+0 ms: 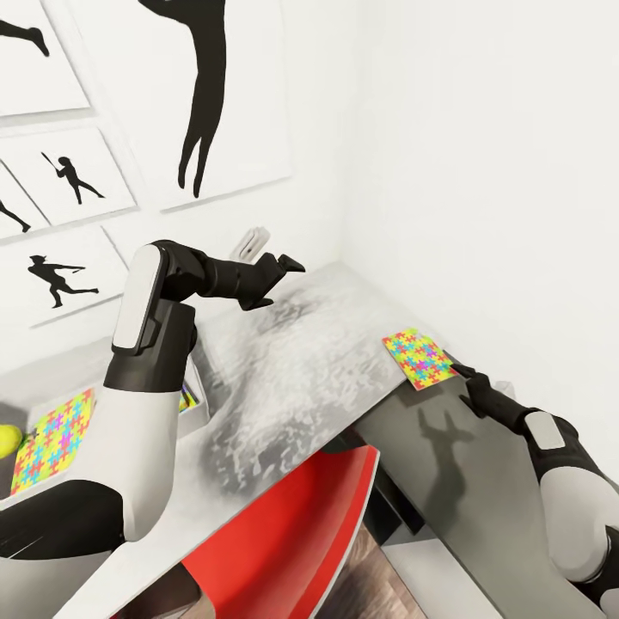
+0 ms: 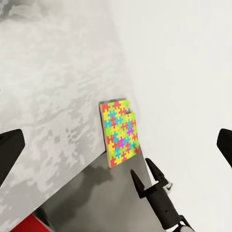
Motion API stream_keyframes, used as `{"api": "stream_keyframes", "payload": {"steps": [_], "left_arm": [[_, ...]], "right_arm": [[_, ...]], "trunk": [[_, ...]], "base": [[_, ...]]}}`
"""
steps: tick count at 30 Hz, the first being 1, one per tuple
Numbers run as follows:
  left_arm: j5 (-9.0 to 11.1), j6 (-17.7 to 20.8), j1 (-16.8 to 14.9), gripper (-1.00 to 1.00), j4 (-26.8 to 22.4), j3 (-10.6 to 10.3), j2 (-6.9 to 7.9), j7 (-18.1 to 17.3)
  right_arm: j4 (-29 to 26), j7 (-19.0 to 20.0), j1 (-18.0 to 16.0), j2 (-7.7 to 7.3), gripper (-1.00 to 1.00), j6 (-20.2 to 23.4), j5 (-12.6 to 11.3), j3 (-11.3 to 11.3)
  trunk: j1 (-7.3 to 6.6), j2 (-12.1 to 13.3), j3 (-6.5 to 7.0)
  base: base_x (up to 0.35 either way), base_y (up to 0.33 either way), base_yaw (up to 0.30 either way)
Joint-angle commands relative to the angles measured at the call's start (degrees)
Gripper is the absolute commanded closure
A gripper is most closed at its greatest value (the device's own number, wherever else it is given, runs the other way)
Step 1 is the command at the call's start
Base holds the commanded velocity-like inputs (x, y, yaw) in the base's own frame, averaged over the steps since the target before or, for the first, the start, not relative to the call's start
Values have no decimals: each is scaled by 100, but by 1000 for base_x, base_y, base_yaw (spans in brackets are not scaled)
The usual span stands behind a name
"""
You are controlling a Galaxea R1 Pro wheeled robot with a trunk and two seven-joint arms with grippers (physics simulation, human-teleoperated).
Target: Put all the toys in the child's room - the three board games (two on the bed and one on the table), the two jigsaw puzzles on the table, and the tennis ball on the table - inside the toy box on the table in the child's room.
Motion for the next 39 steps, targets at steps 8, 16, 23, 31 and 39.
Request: {"api": "stream_keyframes", "payload": {"steps": [8,16,23,31,39], "left_arm": [[45,27,3,-100,-2,5,-2,54],[60,28,35,-100,-61,-4,-10,-7],[72,-222,14,-100,-94,-431,-34,-19],[87,-334,-25,-100,-95,-595,-39,-9],[181,-342,-30,-100,-97,-601,-40,-8]], "right_arm": [[-1,-429,-32,-17,-100,34,-56,-340],[108,-575,-45,-16,-100,-15,-88,-476],[201,-528,-45,-44,-100,-97,-97,-478],[211,-150,-38,-188,-100,-71,-169,-473],[213,-46,-37,-219,-100,-59,-180,-470]], "trunk": [[3,-10,-10],[3,-10,-10],[25,-50,-28],[201,-371,-171],[377,-692,-315]], "base": [[0,0,1],[0,0,0],[0,0,0],[0,0,0],[0,0,0]]}}
